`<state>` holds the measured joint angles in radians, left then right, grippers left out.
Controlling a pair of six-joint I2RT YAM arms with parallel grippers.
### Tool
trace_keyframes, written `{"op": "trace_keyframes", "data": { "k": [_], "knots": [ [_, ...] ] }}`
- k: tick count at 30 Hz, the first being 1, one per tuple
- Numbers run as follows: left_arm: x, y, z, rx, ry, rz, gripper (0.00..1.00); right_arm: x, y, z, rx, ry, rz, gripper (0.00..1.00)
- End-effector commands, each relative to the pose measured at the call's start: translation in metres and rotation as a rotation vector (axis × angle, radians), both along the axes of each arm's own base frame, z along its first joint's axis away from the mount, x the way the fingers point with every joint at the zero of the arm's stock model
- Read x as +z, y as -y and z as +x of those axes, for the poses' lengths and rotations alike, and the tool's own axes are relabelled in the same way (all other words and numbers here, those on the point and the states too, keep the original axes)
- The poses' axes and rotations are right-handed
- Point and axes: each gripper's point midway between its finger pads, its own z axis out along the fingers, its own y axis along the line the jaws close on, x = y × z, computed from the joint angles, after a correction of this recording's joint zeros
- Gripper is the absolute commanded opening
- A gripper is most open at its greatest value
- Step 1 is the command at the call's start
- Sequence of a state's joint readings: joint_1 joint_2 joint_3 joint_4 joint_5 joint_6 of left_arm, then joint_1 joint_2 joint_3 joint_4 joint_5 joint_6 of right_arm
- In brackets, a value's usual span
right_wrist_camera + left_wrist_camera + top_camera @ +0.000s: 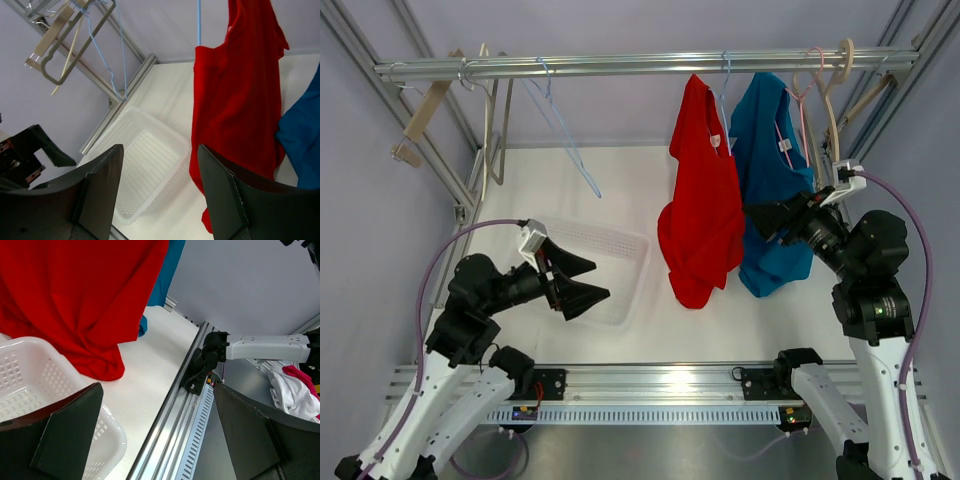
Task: Remove the t-shirt from the hanger
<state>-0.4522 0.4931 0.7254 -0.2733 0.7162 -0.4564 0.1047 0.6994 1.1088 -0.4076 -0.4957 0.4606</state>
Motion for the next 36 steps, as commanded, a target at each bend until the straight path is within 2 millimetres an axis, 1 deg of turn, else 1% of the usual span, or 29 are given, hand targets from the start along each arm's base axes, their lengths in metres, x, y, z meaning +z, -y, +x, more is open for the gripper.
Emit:
{"op": "trace_keyframes", "data": {
  "k": [1,4,5,6,7,8,9,10,11,12,13,14,15,16,17,18,19,21,23,26,28,29,30,31,32,33,34,35,36],
  "knots": [
    [0.024,0.006,-0.002,-0.008,0.083,-0.039,0.99,0.031,0.012,0.003,-0.072,0.103,-0.045,0.71],
    [0.016,0.014,-0.006,-0.043,0.055,-0.043,0.99,0.029,0.027,0.024,-0.162,0.073,-0.113,0.71],
    [0.009,0.017,-0.005,-0.051,0.031,-0.033,0.99,0.034,0.030,0.035,-0.179,0.072,-0.140,0.71],
    [0.008,0.020,-0.008,-0.066,0.024,-0.031,0.99,0.035,0.031,0.041,-0.185,0.066,-0.151,0.71],
    [0.005,0.022,-0.009,-0.074,0.023,-0.025,0.99,0.046,0.031,0.044,-0.186,0.084,-0.158,0.71],
    [0.003,0.025,-0.012,-0.089,0.019,-0.019,0.99,0.039,0.029,0.059,-0.181,0.052,-0.174,0.71],
    [0.003,0.026,-0.011,-0.083,0.019,-0.018,0.99,0.041,0.027,0.065,-0.171,0.049,-0.182,0.70],
    [0.001,0.027,-0.011,-0.085,0.018,-0.014,0.99,0.045,0.024,0.076,-0.165,0.050,-0.198,0.70],
    [0.001,0.028,-0.013,-0.094,0.017,-0.013,0.99,0.047,0.025,0.083,-0.189,0.054,-0.211,0.69],
    [-0.002,0.029,-0.013,-0.097,0.010,-0.008,0.99,0.050,0.021,0.089,-0.188,0.060,-0.232,0.69],
    [-0.004,0.030,-0.013,-0.101,0.002,-0.004,0.99,0.064,0.006,0.086,-0.149,0.100,-0.249,0.69],
    [-0.006,0.032,-0.014,-0.115,-0.007,0.000,0.99,0.055,0.003,0.105,-0.169,0.082,-0.306,0.69],
    [-0.012,0.034,-0.014,-0.118,-0.023,0.009,0.99,0.058,-0.002,0.111,-0.176,0.083,-0.334,0.70],
    [-0.014,0.034,-0.013,-0.118,-0.031,0.012,0.99,0.057,-0.015,0.120,-0.154,0.069,-0.385,0.70],
    [-0.015,0.036,-0.015,-0.124,-0.033,0.016,0.96,0.056,-0.010,0.128,-0.201,0.054,-0.414,0.70],
    [-0.019,0.038,-0.014,-0.124,-0.042,0.025,0.70,0.056,-0.012,0.133,-0.206,0.047,-0.429,0.70],
    [-0.020,0.039,-0.015,-0.129,-0.047,0.028,0.64,0.057,-0.012,0.141,-0.227,0.045,-0.437,0.70],
    [-0.024,0.045,-0.019,-0.150,-0.061,0.039,0.59,0.056,-0.010,0.150,-0.254,0.041,-0.450,0.70],
    [-0.026,0.049,-0.022,-0.156,-0.065,0.049,0.58,0.052,-0.014,0.159,-0.250,0.038,-0.460,0.69],
    [-0.030,0.055,-0.022,-0.152,-0.074,0.064,0.64,0.041,-0.020,0.172,-0.233,0.014,-0.479,0.67],
    [-0.033,0.060,-0.025,-0.153,-0.078,0.076,0.64,0.038,-0.020,0.178,-0.245,0.009,-0.489,0.58],
    [-0.035,0.061,-0.019,-0.110,-0.074,0.085,0.64,0.038,-0.021,0.179,-0.245,0.013,-0.493,0.56],
    [-0.036,0.065,-0.019,-0.099,-0.071,0.095,0.64,0.040,-0.021,0.180,-0.249,0.021,-0.494,0.54],
    [-0.039,0.074,-0.029,-0.126,-0.059,0.117,0.64,0.039,-0.022,0.183,-0.249,0.025,-0.503,0.51],
    [-0.040,0.077,-0.019,-0.053,-0.046,0.135,0.65,0.039,-0.022,0.185,-0.249,0.028,-0.505,0.47],
    [-0.041,0.081,-0.019,-0.037,-0.034,0.153,0.65,0.041,-0.025,0.184,-0.245,0.031,-0.504,0.45],
    [-0.043,0.090,-0.029,-0.060,-0.017,0.174,0.65,0.037,-0.024,0.189,-0.246,0.032,-0.545,0.44],
    [-0.045,0.095,-0.019,0.002,-0.011,0.202,0.66,0.035,-0.024,0.190,-0.246,0.027,-0.560,0.44],
    [-0.044,0.100,-0.018,0.014,-0.003,0.212,0.67,0.034,-0.026,0.190,-0.243,0.024,-0.574,0.43]
  ]
}}
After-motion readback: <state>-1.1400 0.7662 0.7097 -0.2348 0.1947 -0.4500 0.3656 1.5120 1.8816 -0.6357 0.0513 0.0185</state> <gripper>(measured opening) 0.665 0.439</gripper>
